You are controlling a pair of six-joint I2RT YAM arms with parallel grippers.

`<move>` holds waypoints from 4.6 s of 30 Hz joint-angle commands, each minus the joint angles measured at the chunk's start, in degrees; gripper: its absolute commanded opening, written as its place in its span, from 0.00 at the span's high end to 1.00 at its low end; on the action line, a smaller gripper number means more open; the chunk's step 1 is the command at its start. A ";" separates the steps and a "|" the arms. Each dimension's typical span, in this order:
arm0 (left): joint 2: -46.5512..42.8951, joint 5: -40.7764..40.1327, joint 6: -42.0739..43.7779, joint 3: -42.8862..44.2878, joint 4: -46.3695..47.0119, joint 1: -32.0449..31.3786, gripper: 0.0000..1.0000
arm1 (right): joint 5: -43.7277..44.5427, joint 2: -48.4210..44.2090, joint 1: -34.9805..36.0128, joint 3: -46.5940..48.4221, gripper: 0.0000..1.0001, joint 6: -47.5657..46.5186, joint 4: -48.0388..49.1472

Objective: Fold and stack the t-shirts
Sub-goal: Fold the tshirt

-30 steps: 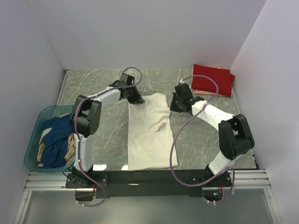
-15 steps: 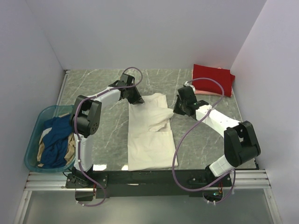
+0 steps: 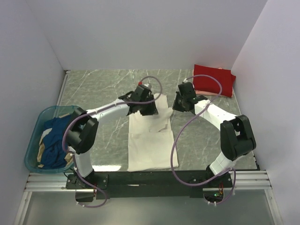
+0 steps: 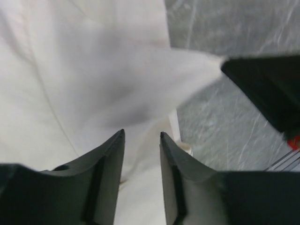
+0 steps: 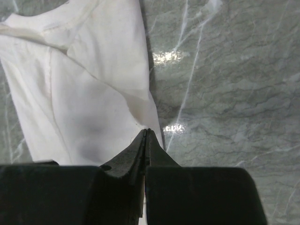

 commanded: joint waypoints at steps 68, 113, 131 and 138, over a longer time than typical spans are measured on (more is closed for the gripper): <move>-16.23 -35.05 -1.03 -24.19 12.05 -15.62 0.98 | -10.44 6.91 -6.39 11.39 1.00 0.62 0.98; -16.76 -32.67 -1.47 -26.65 14.25 -14.12 0.99 | -14.39 1.21 -1.37 -10.03 1.00 5.10 10.73; -18.09 -36.37 -7.36 -29.91 12.58 -12.80 0.99 | -14.39 7.09 2.85 12.37 1.00 7.03 2.74; -17.21 -38.12 -11.22 -30.35 10.30 -12.19 0.98 | -12.90 17.10 5.31 26.77 1.00 5.72 -0.96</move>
